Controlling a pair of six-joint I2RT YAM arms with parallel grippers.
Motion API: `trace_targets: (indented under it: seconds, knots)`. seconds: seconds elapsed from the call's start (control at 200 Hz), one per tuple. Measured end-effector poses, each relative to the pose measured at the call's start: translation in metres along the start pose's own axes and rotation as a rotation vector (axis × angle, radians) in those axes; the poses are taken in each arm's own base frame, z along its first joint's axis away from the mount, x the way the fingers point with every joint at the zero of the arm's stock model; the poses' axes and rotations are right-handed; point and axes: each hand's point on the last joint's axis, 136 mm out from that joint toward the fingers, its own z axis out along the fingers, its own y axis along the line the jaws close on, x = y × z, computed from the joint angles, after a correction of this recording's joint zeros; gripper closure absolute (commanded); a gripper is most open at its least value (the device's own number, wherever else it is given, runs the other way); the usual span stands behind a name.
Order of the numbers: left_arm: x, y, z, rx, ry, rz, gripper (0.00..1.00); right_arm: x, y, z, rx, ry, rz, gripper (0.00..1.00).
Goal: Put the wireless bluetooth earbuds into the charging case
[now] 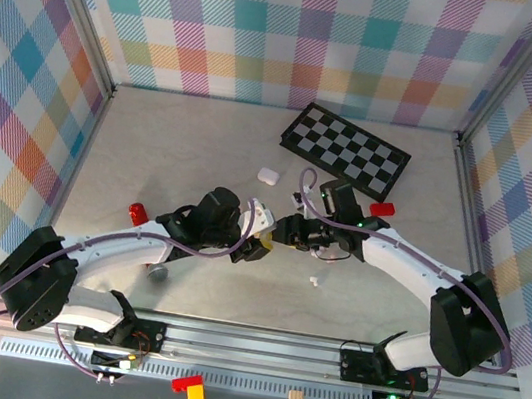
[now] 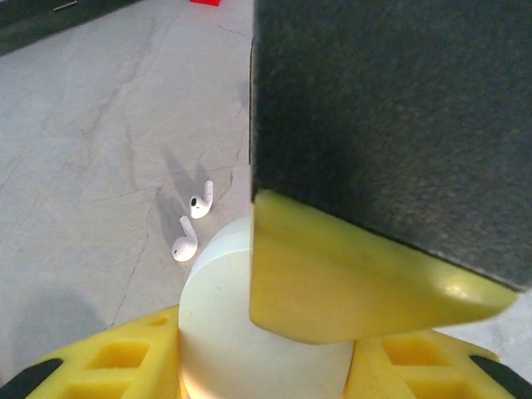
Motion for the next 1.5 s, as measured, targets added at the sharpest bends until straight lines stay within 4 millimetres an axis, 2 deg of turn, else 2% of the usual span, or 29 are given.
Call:
trace_targets:
  seconds: [0.16,0.265,0.365,0.445,0.5,0.575,0.62,0.81,1.0,1.1,1.2,1.33,1.5]
  knots:
    - [-0.003,0.002,-0.003,-0.015,-0.011,0.007,0.58,0.000,0.004,0.001,-0.020,0.011,0.013,0.60]
    - [-0.002,0.004,-0.003,-0.027,-0.012,0.007,0.58,-0.001,0.004,0.003,-0.025,0.020,0.023,0.71]
    - [0.000,0.004,-0.002,-0.033,-0.013,0.008,0.55,-0.001,0.003,0.003,-0.019,0.019,0.034,0.77]
    - [0.000,0.005,-0.003,-0.039,-0.024,0.013,0.44,-0.003,0.002,0.002,-0.012,0.008,0.033,0.81]
    - [-0.003,0.005,-0.006,-0.046,-0.052,0.010,0.32,-0.005,0.002,-0.001,-0.002,-0.011,0.031,0.83]
    - [-0.009,0.005,-0.013,-0.067,-0.108,0.021,0.18,-0.008,0.003,-0.011,-0.004,-0.052,0.029,0.84]
    - [-0.012,0.006,-0.018,-0.080,-0.149,0.020,0.15,-0.011,0.006,-0.019,-0.017,-0.082,0.029,0.84]
    - [-0.030,0.009,-0.035,-0.124,-0.335,-0.032,0.19,-0.023,0.029,-0.049,-0.175,-0.178,0.045,0.87]
    - [-0.060,0.008,-0.055,-0.123,-0.529,-0.071,0.22,-0.030,0.047,-0.065,-0.357,-0.185,0.131,0.88]
    - [-0.079,0.008,-0.069,-0.127,-0.636,-0.066,0.26,-0.033,0.066,-0.076,-0.446,-0.176,0.126,0.87]
    - [-0.092,0.008,-0.079,-0.129,-0.725,-0.053,0.26,-0.034,0.086,-0.086,-0.521,-0.171,0.094,0.88]
    - [-0.102,0.009,-0.081,-0.117,-0.800,-0.031,0.28,-0.035,0.101,-0.096,-0.581,-0.170,0.077,0.90]
    - [-0.108,0.002,-0.073,-0.055,-0.832,-0.004,0.32,-0.035,0.113,-0.105,-0.633,-0.170,0.069,0.91]
